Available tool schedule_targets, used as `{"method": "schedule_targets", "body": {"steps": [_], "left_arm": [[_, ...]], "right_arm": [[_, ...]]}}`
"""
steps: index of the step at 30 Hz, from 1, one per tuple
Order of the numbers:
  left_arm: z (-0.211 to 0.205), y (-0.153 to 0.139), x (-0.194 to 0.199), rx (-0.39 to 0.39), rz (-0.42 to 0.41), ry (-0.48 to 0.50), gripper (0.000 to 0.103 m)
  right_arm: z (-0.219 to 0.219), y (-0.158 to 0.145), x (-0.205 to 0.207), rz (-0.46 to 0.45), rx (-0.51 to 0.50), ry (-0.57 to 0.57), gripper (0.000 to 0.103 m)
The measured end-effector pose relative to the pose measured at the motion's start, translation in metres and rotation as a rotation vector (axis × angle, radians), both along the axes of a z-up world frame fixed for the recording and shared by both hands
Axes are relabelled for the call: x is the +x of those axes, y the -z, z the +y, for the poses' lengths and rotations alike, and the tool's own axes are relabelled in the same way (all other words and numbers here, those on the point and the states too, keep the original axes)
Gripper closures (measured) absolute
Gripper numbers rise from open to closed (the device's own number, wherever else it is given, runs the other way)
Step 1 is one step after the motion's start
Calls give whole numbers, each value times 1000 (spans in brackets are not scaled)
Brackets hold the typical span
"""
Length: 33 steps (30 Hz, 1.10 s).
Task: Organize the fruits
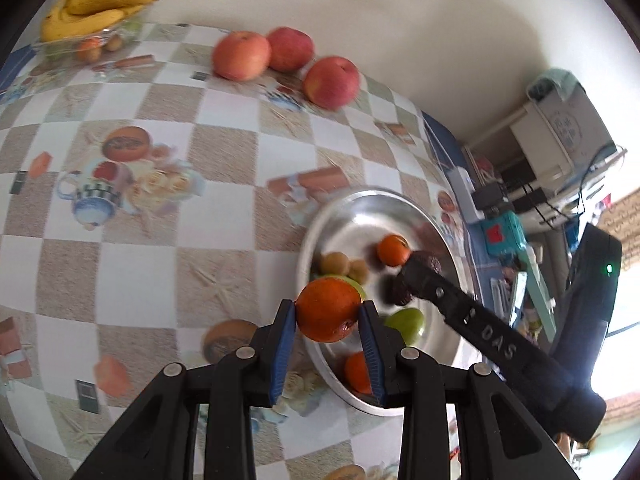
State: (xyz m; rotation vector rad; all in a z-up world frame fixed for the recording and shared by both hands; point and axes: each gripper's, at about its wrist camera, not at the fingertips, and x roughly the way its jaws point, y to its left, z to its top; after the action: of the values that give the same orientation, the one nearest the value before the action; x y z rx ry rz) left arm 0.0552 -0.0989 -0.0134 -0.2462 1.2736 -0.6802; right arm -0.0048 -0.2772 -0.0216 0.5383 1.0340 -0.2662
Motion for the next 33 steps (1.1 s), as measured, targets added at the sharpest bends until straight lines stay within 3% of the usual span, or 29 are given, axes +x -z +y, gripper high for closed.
{"method": "schedule_targets", "body": {"steps": [9, 17, 23, 24, 26, 28, 29, 31, 33], "left_arm": [[-29, 13, -19, 54, 12, 101, 68], [-22, 23, -16, 46, 67, 79, 64], [-9, 19, -17, 46, 65, 48, 48], [-4, 17, -17, 65, 51, 31, 40], [8, 15, -15, 125, 19, -13, 32], [21, 16, -13, 197, -6, -63, 23], [31, 16, -12, 251, -24, -100, 20], [48, 16, -12, 331, -64, -161, 3], [64, 14, -15, 387, -107, -214, 0]], "right_arm": [[1, 5, 0, 22, 15, -11, 44], [7, 11, 3, 47, 14, -34, 44], [9, 11, 1, 51, 11, -44, 44], [10, 11, 0, 52, 8, -46, 44], [12, 11, -2, 53, 0, -52, 41], [16, 10, -5, 52, -9, -65, 31], [19, 9, -7, 49, -15, -73, 30], [25, 7, -11, 45, -29, -93, 31], [34, 5, -15, 43, -46, -117, 30]]}}
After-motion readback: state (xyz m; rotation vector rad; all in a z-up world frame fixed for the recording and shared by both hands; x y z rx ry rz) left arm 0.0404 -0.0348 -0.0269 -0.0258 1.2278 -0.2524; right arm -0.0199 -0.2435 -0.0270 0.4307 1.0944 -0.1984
